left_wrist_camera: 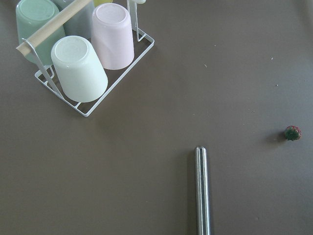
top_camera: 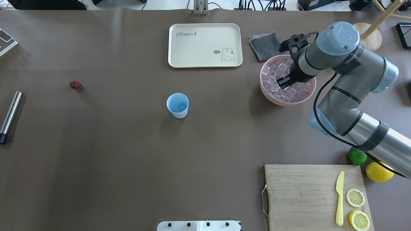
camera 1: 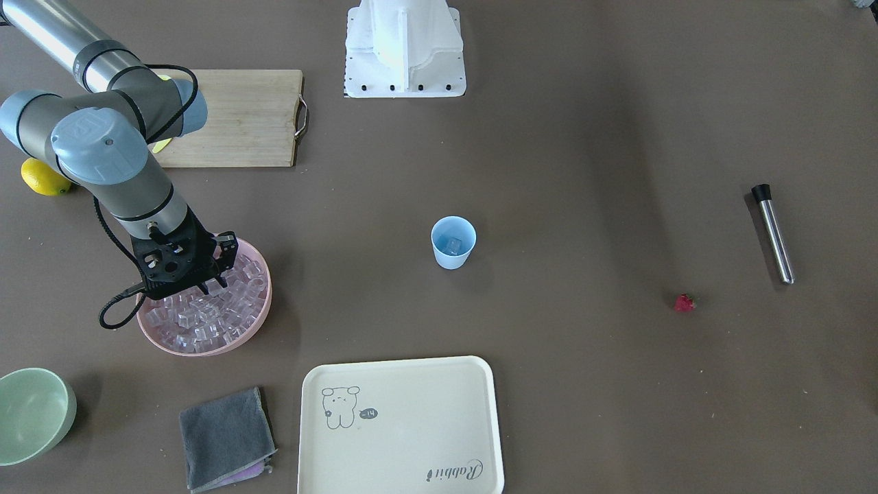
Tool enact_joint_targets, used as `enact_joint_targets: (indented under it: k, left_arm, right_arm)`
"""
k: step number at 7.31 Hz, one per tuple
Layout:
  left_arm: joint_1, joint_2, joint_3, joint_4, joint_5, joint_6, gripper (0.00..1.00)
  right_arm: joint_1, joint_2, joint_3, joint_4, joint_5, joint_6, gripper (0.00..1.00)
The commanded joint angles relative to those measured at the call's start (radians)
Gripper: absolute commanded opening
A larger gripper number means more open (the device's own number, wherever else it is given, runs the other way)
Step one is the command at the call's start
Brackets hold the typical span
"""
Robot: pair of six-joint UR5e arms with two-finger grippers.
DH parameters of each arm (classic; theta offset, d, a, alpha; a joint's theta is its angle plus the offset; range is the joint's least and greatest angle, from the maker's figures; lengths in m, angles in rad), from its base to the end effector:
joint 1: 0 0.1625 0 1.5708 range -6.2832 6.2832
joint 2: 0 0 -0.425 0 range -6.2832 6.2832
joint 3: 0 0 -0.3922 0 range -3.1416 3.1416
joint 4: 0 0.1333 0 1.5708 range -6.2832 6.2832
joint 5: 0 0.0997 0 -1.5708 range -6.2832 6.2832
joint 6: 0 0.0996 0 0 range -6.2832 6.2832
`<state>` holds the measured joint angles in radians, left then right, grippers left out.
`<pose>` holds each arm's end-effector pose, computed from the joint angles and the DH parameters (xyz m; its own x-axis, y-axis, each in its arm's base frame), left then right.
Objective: Mash ice and strawberries in cup
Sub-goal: 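Grasp a third ice cube from the bowl with the right gripper, then carry the ice cube with the right gripper over the blue cup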
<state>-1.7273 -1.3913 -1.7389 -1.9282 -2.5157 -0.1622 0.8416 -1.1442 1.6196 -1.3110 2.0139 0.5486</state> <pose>-0.1189 -0.4164 0.6062 0.5897 0.0278 -0.8072 0.2451 0.9461 0.2116 -0.3714 -0.5517 0.3698 0.6691 -0.4081 0.6211 0.1703 0.8977 0.4065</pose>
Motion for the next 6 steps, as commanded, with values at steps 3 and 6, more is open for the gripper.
enact_joint_targets:
  k: [3,6]
  left_arm:
    - [0.002,0.0,0.004,0.002,0.0,0.0,0.99]
    - [0.002,-0.006,0.005,0.006,0.002,0.0,0.99]
  right_arm:
    - [-0.045,0.212,-0.035,-0.024,-0.029,0.219,0.07]
    - [-0.241,0.479,-0.163,-0.071,-0.237,0.483,0.06]
